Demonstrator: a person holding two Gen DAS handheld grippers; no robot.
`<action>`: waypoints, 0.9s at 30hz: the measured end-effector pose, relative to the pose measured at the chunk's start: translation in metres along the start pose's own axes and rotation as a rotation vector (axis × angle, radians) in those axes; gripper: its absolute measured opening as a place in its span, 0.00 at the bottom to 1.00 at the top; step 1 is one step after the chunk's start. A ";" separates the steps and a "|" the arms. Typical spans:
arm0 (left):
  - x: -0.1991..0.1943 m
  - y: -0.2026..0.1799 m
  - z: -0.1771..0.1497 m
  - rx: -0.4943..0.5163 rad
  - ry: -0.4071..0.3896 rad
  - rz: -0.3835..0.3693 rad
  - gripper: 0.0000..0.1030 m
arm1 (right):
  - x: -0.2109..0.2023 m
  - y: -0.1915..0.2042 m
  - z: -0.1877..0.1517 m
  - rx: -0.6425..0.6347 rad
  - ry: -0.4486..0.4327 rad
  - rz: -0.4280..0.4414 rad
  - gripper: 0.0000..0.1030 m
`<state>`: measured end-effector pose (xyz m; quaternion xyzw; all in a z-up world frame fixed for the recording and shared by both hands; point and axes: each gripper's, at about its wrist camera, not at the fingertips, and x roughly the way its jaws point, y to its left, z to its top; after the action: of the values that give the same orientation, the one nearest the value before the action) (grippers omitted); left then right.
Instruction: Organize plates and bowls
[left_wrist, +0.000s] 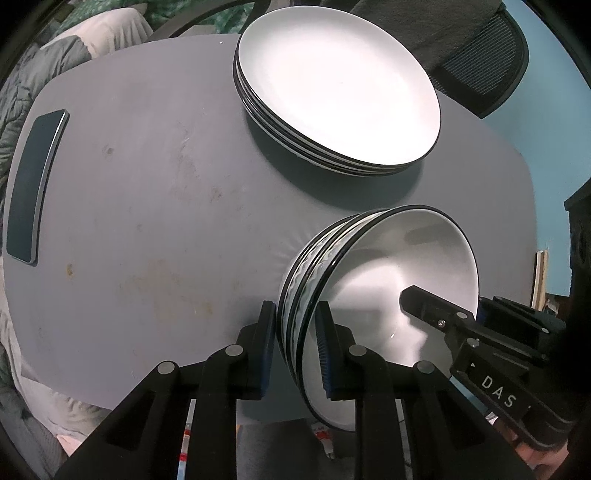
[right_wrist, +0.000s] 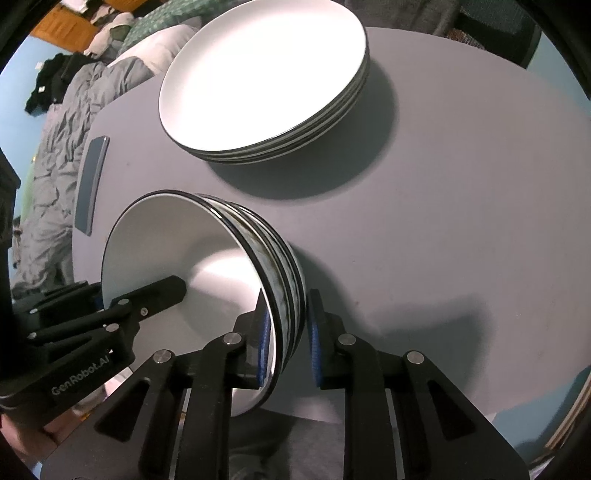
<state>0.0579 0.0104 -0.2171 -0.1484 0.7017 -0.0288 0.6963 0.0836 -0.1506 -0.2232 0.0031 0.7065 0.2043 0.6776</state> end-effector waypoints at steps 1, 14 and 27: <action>-0.001 0.001 0.000 -0.002 0.002 -0.003 0.20 | 0.000 -0.001 0.000 0.004 0.000 0.003 0.17; -0.036 0.000 0.011 0.003 -0.035 -0.009 0.20 | -0.029 0.008 0.010 0.000 -0.048 0.011 0.17; -0.085 -0.012 0.064 0.025 -0.136 -0.008 0.20 | -0.075 0.026 0.063 -0.037 -0.145 -0.002 0.17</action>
<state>0.1219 0.0310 -0.1338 -0.1440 0.6516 -0.0301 0.7441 0.1428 -0.1301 -0.1441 0.0044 0.6516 0.2160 0.7272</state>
